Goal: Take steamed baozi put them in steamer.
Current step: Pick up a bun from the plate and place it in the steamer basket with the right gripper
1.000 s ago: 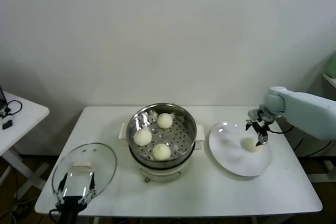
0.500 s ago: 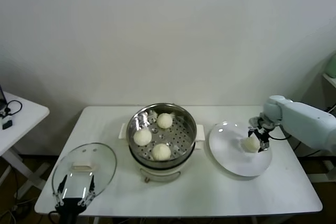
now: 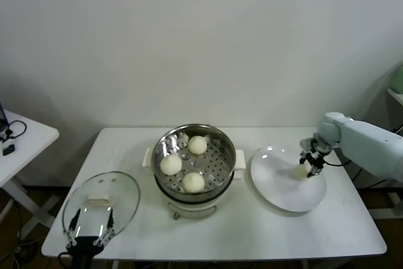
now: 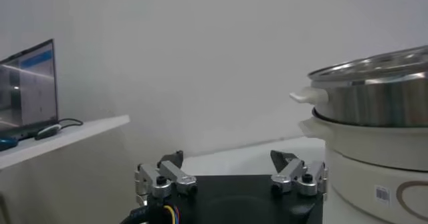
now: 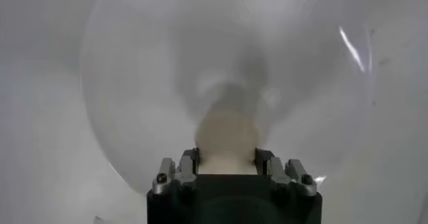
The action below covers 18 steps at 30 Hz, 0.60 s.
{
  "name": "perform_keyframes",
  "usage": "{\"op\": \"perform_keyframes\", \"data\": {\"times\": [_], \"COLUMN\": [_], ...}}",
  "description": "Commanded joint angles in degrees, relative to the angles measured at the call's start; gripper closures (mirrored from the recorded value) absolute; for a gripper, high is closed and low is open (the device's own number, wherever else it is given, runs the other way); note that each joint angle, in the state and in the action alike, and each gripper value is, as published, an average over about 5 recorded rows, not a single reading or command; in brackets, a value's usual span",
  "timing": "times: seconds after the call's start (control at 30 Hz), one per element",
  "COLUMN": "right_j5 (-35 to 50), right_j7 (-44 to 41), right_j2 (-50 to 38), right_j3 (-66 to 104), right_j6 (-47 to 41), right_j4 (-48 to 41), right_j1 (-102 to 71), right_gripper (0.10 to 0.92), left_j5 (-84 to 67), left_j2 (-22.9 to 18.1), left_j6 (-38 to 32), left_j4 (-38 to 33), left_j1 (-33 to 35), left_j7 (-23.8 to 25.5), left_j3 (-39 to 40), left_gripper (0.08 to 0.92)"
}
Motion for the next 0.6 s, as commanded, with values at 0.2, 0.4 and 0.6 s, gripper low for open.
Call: {"op": "perform_keyframes", "data": {"times": [0.2, 0.4, 0.6], "right_j5": [25.7, 34.7, 39.9], "right_j7": [-2.6, -1.4, 1.4], "right_j2": [-0.4, 3.8, 7.2], "right_j3": [-22.8, -22.8, -18.7], "right_j6": [-3.8, -10.3, -16.1], "right_j4": [19.3, 27.3, 33.7], "right_j1": [35.0, 43.8, 43.5], "right_gripper": [0.465, 0.462, 0.465], "left_j5": [-0.2, -0.3, -0.6], "left_j2": [-2.2, -1.9, -1.5], "left_j6": [0.4, 0.7, 0.7], "left_j4": [-0.4, -0.5, -0.5], "left_j1": [-0.3, -0.9, -1.1], "left_j7": [0.1, 0.2, 0.3], "left_j3": [0.1, 0.5, 0.9], "left_gripper": [0.177, 0.177, 0.177]}}
